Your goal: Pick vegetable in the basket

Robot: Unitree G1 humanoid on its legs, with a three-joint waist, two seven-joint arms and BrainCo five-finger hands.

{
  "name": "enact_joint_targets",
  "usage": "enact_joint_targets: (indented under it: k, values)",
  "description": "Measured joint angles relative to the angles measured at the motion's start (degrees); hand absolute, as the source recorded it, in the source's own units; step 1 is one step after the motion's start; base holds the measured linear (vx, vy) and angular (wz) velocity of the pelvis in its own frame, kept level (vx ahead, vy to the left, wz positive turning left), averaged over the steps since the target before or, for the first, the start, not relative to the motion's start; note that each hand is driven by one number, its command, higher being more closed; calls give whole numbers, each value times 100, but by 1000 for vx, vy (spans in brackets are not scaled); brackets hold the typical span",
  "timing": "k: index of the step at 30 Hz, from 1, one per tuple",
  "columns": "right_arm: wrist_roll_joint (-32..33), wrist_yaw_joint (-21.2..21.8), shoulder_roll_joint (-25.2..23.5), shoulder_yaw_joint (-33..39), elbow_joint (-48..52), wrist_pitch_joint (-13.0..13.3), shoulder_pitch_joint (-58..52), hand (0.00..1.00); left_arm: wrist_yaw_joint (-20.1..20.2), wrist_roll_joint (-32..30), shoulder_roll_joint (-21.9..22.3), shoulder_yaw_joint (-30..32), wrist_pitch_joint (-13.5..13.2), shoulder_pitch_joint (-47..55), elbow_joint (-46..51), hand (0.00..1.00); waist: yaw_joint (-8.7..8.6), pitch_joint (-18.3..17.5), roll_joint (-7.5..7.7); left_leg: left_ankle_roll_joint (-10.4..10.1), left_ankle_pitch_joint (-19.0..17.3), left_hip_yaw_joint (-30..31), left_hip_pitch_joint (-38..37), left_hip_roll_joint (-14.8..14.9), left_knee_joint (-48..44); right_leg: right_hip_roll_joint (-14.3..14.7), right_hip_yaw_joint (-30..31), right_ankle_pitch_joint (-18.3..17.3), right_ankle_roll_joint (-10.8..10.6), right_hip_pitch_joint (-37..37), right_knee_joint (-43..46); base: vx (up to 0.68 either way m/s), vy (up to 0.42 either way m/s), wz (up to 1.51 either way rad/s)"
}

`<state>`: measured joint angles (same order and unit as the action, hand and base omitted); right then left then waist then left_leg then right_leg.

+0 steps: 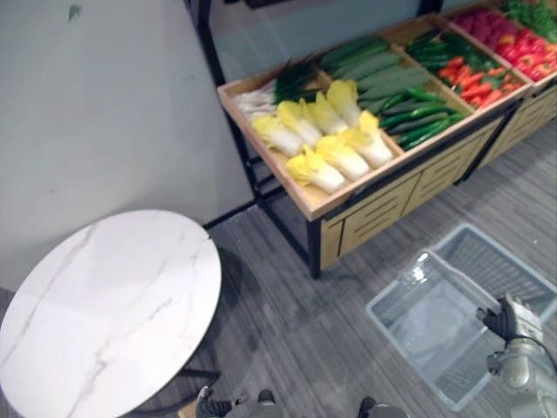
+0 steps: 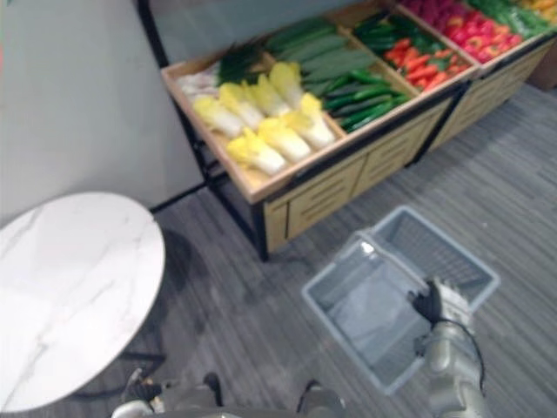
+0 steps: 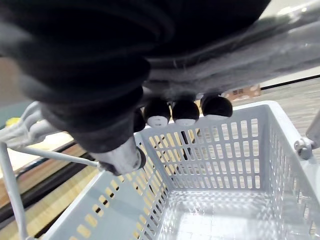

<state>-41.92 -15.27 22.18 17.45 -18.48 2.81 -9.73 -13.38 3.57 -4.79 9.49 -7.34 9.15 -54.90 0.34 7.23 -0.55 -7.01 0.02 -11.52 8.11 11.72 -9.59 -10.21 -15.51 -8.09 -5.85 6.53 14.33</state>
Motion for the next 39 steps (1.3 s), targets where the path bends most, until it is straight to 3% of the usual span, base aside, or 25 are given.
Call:
enact_joint_targets:
  k: [2,7,10,12,13,14,15,16,17,19,23,25,26,27,28,29,30,31,33,35,37,39]
  values:
    - [9,-67,1,96,-250,-75,-56,100,0,-34,-8,-4,1,19,0,0,-19,5,-9,0,0,-27,-98,-129,-4,-119,-80,108,-114,-269,-252,55,149,22]
    - [197,-76,-12,115,-510,-32,11,100,-2,-221,-24,-15,-2,2,-38,0,-38,33,-19,-11,-27,-39,-175,-150,0,-58,46,413,-146,-400,-624,-36,79,-16]
    - [198,-76,-29,288,-754,9,-2,100,-3,-222,-32,-47,1,24,-178,0,-34,42,-31,76,-554,-54,-352,-206,-82,-119,245,230,-304,-295,-339,-74,141,-27]
    - [218,-70,-85,455,-996,-17,-104,100,9,-255,-146,-150,3,78,-209,0,-40,89,208,180,-939,-214,-470,-434,-281,-460,372,7,-489,-192,73,-66,199,-27]
    - [224,-72,-82,485,-1040,-31,-118,100,5,-255,-200,-169,4,69,-209,0,-75,113,252,200,-1000,-248,-492,-486,-282,-511,435,121,-479,-160,280,-26,171,-40]
    - [256,-71,-74,510,-1200,-69,-15,100,3,-250,-295,-178,5,93,-214,0,-87,225,229,245,-1073,-360,-538,-477,-331,-576,506,312,-271,197,936,-34,128,-33]
    - [268,-71,-78,510,-1252,-100,-6,100,4,-245,-327,-175,3,104,-213,0,-102,260,237,264,-1095,-372,-526,-429,-354,-556,520,516,-233,355,1129,-9,192,-32]
    - [372,-72,-75,519,-1385,-134,14,100,8,-243,-405,-185,-4,117,-204,0,-169,274,93,274,-1111,-374,-596,-356,-333,-498,492,860,-171,438,1248,16,161,-18]
    - [387,-72,-76,533,-1454,-169,23,100,10,-243,-446,-225,-9,113,-195,0,-185,326,111,293,-1119,-427,-678,-335,-281,-489,465,987,-126,462,1268,68,160,-28]
    - [446,-72,-76,533,-1679,-182,112,100,9,-238,-473,-247,-15,79,-149,0,-177,365,115,333,-1121,-564,-753,-292,-151,-510,338,841,15,533,933,90,78,-39]
    - [478,-72,-76,635,-1986,-214,310,100,10,-238,-489,-310,-22,-128,-85,0,-182,399,193,173,-1159,-652,-825,-174,-155,-423,623,959,-121,644,-563,141,-62,-14]
    - [484,-72,-77,674,-2062,-247,311,100,7,-237,-487,-367,-61,-195,-69,0,-192,386,236,-20,-1244,-581,-956,-164,-187,-438,796,972,-110,625,-878,231,-235,29]
    - [508,-73,-91,694,-2067,-269,270,100,4,-235,-492,-390,-96,-227,-10,0,-271,359,320,-189,-1312,-434,-989,-187,-237,-468,870,1184,-258,627,-781,308,-342,57]
    - [568,-74,-63,715,-2076,-306,290,100,0,-227,-436,-412,-94,-267,-6,0,-339,402,238,-261,-1328,-312,-1014,-122,-245,-460,838,1260,-354,651,-573,264,-301,49]
    - [604,-83,-8,743,-2066,-361,333,100,3,-213,-240,-482,-136,-240,49,0,-321,326,-41,-382,-1261,-218,-1017,155,-115,-209,673,941,-186,846,-201,280,-261,18]
    - [640,-85,-39,738,-2070,-371,426,100,2,-211,-151,-483,-169,-233,52,0,-314,291,-220,-513,-1131,-145,-1006,296,-72,-66,647,618,-57,1047,207,226,-198,0]
    - [650,-85,-70,735,-2070,-369,483,100,3,-209,-127,-483,-168,-230,39,0,-320,300,-256,-509,-1033,-72,-973,347,-133,-39,620,503,-1,1108,404,274,-278,9]
    - [683,-85,-98,734,-2070,-347,496,100,-2,-192,-98,-478,-161,-231,34,0,-330,302,-252,-464,-885,79,-841,377,-404,-60,565,313,72,1135,656,263,-343,32]
    - [715,-105,-95,856,-2063,-292,394,100,-29,-143,13,-477,-152,-235,55,0,-324,318,-223,18,-345,284,-303,509,-1556,-118,281,7,250,864,859,322,-402,53]
    - [843,-232,-100,907,-2060,-286,311,100,-31,-143,28,-489,-142,-235,66,0,-307,354,-153,246,224,267,-11,630,-2200,-115,103,-69,377,439,683,255,-274,44]
    - [876,-348,-108,1073,-2060,-274,292,100,-42,-140,73,-490,-142,-210,169,0,-220,370,-107,222,174,130,122,666,-2553,-106,-2,-113,451,126,410,145,-176,22]
    - [958,-493,-229,1419,-2062,-289,273,100,-42,-140,151,-526,-154,-219,364,0,-186,373,-102,205,43,-63,327,519,-2361,-101,-118,-132,481,-46,214,80,-74,24]
